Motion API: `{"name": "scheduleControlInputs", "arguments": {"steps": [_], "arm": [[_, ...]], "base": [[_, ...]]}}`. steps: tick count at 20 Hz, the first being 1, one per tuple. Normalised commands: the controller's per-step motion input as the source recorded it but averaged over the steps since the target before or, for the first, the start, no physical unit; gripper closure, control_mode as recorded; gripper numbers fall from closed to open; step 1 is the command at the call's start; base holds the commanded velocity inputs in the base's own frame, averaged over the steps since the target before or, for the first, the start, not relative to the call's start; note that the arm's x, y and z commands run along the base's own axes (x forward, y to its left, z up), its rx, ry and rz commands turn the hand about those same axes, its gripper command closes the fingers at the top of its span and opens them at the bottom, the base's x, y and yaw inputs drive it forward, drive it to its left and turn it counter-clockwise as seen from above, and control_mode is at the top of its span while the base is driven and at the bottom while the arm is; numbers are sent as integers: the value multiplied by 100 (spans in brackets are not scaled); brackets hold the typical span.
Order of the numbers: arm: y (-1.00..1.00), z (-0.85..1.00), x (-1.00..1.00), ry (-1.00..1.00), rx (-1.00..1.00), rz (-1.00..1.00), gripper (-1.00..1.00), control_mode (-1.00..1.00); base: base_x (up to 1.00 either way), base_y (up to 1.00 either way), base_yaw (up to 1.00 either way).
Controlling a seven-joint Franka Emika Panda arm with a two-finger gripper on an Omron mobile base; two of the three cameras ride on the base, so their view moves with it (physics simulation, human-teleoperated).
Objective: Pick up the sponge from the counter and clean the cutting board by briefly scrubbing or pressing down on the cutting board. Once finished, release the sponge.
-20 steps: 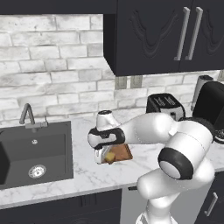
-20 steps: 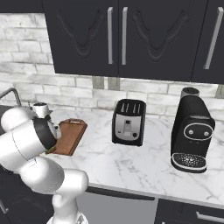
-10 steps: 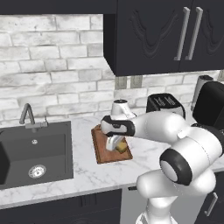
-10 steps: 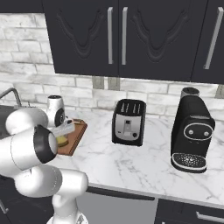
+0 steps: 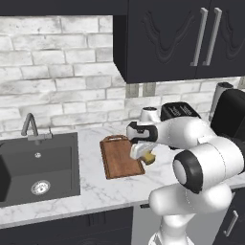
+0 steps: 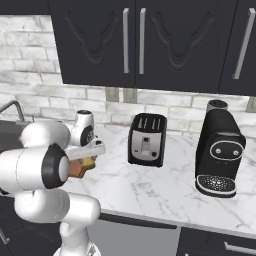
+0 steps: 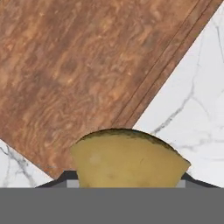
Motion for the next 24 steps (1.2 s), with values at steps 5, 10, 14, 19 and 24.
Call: {"name": "scheduleControlInputs", "arguments": {"steps": [5,10,14,19,24], "arm": [[-61,-31,-2,6,0,-19,100,-100],[-50,-32,-8,0,0,-15,-100,-100],[-21,-23,0,0,0,-9,-100,-100],[-3,-3,-1,-1,0,-1,-100,-100],[0,24,-16,-7,0,-1,-100,-100]], "base": [[0,0,0],[0,0,0],[0,0,0],[0,0,0],[0,0,0]]}}
